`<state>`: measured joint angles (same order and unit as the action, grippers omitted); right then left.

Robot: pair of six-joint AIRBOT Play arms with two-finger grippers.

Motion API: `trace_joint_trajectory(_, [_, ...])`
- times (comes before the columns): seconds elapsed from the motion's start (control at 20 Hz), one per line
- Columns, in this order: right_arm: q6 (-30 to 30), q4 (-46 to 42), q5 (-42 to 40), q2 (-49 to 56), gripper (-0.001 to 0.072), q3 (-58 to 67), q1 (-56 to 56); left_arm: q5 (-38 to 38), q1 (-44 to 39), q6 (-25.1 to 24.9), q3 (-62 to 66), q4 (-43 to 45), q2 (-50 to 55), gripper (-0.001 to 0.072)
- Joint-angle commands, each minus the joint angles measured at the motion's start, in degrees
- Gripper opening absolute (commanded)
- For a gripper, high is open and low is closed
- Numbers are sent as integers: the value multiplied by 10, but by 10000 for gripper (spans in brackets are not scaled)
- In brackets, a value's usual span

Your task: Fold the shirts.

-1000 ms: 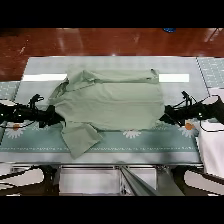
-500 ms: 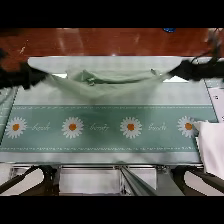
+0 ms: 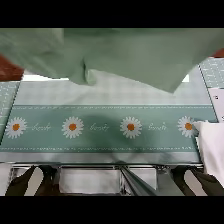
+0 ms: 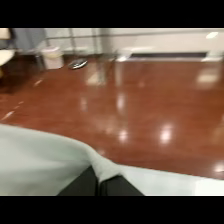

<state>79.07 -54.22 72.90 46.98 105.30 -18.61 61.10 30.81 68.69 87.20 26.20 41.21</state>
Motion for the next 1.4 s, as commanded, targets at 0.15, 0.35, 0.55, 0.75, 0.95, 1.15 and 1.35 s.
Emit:
trace_joint_trajectory(0.15, [61,-170,113,-127,21,21,-7,-7,-51,83,20,324,-167,20])
trace_joint_trajectory(0.35, [87,-189,154,-148,21,19,-7,40,-177,148,18,521,-188,20])
trace_joint_trajectory(0.55, [88,-176,182,-148,21,-76,-7,72,-207,179,-52,537,-157,20])
trace_joint_trajectory(0.75, [55,-119,127,-133,21,-268,-7,76,-207,173,-164,469,-79,20])
trace_joint_trajectory(0.95, [14,-59,21,-42,21,-388,4,13,-209,173,-217,430,63,20])
trace_joint_trajectory(1.15, [-12,-41,-104,130,21,-393,61,-68,-222,158,-188,379,259,20])
trace_joint_trajectory(1.35, [-11,-13,-182,323,21,-312,70,-86,-227,174,-93,367,438,20])
